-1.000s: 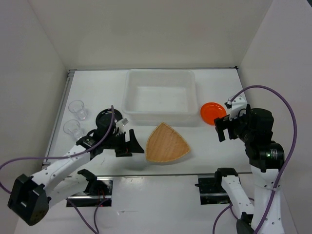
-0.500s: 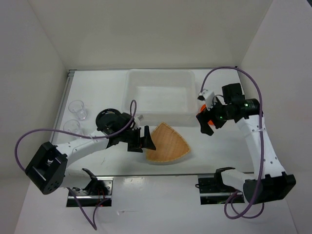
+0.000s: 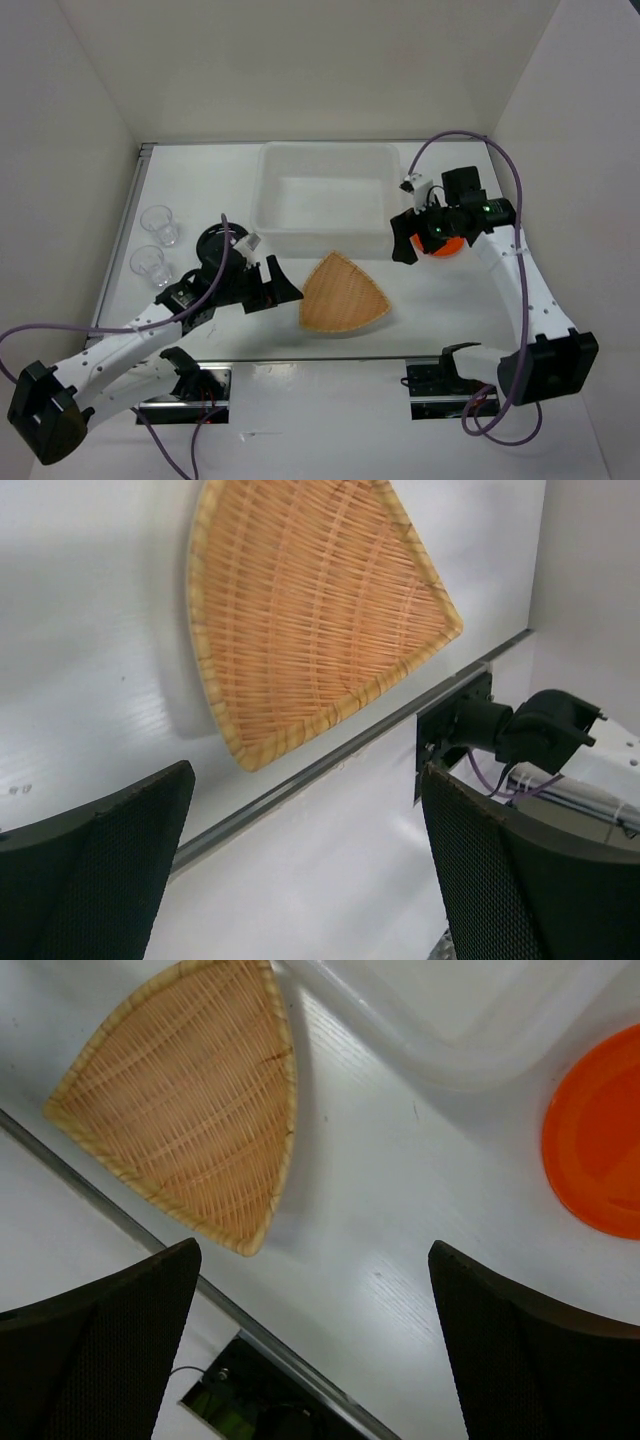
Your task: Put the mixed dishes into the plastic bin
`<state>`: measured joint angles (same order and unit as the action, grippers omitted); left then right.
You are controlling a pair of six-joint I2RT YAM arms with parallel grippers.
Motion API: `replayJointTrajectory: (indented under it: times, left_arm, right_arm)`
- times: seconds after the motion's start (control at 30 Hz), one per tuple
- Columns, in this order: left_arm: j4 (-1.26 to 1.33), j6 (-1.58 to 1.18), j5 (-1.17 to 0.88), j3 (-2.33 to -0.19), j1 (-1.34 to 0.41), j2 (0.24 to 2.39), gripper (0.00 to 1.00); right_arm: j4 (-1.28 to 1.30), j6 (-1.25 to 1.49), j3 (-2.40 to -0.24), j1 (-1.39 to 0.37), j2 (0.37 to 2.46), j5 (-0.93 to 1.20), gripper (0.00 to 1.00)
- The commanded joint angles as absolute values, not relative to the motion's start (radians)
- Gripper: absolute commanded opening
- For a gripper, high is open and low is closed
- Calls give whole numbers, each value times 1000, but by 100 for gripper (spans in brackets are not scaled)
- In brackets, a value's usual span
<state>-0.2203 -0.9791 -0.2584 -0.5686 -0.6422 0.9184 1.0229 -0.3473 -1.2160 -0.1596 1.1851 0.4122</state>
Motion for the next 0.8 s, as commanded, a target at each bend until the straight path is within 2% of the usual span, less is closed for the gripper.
replayJointTrajectory:
  times: [0.0,0.27,0.4,0.5,0.53,0.63,0.73,0.77]
  left_arm:
    - [-255,-1064,-198,-523,-644,847,100]
    - [-377,-1186,-91,-453,-644,551,100]
    - [-443,-1195,-48,-462,-644,483,100]
    - [-465,-1175,-38,-485,-644,506,100]
    - [-465,-1175,-38,-498,-644,521,100]
    - [-456,-1152,-38,-524,-644,586,100]
    - [-456,-1143,-51,-546,-635,635,100]
    - [-456,-1143,-51,-560,-635,649,99]
  right_arm:
    - [974,-330,-1218,-184,1300,481,99]
    - [833,-322,-1224,-195,1411,525,99]
    - [778,-295,-1224,-195,1476,583,90]
    - [758,-295,-1224,-195,1500,583,75]
    - [732,-295,-1224,-195,1531,572,60]
    - [700,-295,-1215,-195,1586,563,32]
    - [661,-278,-1224,-195,1646,551,17]
    - [651,-262,-1224,-195,1657,551,15]
